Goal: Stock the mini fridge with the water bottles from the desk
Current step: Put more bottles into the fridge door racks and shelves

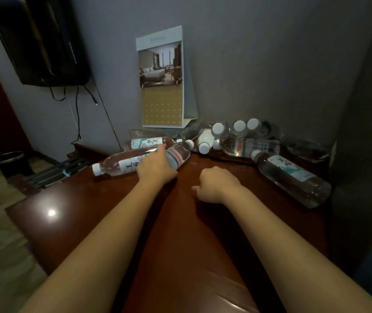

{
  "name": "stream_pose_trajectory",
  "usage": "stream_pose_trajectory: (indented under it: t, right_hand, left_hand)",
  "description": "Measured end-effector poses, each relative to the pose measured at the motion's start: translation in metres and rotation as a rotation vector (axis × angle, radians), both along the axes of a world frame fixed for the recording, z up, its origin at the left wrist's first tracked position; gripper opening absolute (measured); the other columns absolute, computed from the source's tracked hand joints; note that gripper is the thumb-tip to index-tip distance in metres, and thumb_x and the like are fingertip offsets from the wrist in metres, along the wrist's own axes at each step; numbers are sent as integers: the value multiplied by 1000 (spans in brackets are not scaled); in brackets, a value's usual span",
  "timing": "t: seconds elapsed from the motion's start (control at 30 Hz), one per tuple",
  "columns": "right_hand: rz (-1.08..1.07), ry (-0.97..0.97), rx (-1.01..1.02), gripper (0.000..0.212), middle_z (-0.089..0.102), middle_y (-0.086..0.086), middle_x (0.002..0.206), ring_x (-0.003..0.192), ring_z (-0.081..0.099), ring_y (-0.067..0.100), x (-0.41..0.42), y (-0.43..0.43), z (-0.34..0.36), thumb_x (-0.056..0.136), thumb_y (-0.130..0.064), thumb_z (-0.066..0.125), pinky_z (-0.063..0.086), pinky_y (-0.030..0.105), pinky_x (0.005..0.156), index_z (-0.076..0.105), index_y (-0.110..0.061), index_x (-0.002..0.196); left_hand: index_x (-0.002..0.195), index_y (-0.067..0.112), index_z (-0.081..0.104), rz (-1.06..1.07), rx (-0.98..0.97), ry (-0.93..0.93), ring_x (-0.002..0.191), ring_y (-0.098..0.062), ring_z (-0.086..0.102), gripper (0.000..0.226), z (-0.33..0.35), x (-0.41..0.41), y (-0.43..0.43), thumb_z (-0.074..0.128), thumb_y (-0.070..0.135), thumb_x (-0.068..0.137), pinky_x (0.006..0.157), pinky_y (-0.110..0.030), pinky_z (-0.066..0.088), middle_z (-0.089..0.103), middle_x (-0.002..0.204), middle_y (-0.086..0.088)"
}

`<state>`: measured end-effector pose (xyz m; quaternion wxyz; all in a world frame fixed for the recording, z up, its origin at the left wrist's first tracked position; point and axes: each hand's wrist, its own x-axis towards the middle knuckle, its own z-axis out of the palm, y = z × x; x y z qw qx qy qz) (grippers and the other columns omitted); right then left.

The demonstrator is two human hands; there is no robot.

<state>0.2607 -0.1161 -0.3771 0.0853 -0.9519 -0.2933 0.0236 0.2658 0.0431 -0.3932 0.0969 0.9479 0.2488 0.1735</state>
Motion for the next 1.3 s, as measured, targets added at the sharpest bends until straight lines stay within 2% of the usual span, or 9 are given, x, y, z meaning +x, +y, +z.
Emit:
stream_pose_trajectory:
  t: [0.13,0.4,0.67,0.8,0.87,0.97,1.07,1.13,1.3]
  right_hand:
    - [-15,6,-10,34,59,14,119,108,56,33,-4,-1,0,92,-37,52,44,34,81,62,-9,108]
    - [-38,75,-39,36,53,10,132,117,53,29,-15,-7,-8,95,-26,43,46,38,95,54,-16,128]
    - [30,249,-135,54,-2,8,159,146,1,31,-69,-29,-15,98,-20,30,3,49,116,14,-27,150]
    - [20,375,219,53,20,6,156,142,20,30,-111,-53,-23,96,-42,41,15,46,117,31,-25,145]
    - [15,628,610,48,47,0,139,124,48,19,-138,-72,-16,92,-34,55,35,37,110,42,-24,138]
    - [53,864,1091,44,62,-3,120,115,57,16,-172,-106,6,88,-17,64,42,34,104,47,-27,127]
    - [192,907,1256,69,62,5,126,119,57,23,-194,-141,37,75,-30,74,38,41,107,44,-19,136]
    - [306,910,1296,85,64,7,121,107,64,21,-207,-167,59,63,-36,83,50,33,91,44,-11,135]
    - [412,741,1319,89,61,9,123,101,64,19,-250,-226,102,60,-43,84,54,29,76,44,-9,132]
  left_hand:
    - [128,20,34,-40,-98,5,104,-31,58,66,2,-11,8,67,38,74,75,-37,45,60,115,-10]
    - [104,23,34,-143,-73,-29,91,-26,60,54,-2,-67,-12,71,40,68,71,-36,52,54,97,0]
    - [99,24,36,-232,-52,-101,94,-20,57,49,-7,-149,-51,73,31,68,69,-33,52,54,107,1]
    - [97,25,38,-323,-233,-170,90,-16,59,48,-3,-194,-73,73,39,67,72,-35,53,55,101,6]
    - [96,28,40,-354,-350,-227,83,-11,60,48,3,-214,-86,74,41,65,69,-32,53,58,95,10]
    - [96,22,49,-472,-735,-319,74,-7,62,39,25,-238,-112,77,29,70,61,-23,53,62,89,6]
    - [100,13,54,-754,-1284,-249,70,-17,63,29,53,-262,-143,67,28,79,60,-26,53,63,88,-5]
    - [106,11,56,-951,-1537,-96,67,-21,64,43,68,-274,-163,62,39,74,58,-28,54,64,85,-9]
    - [99,10,67,-1239,-1758,161,56,-21,64,57,99,-286,-225,62,59,71,48,-23,52,65,77,-14]
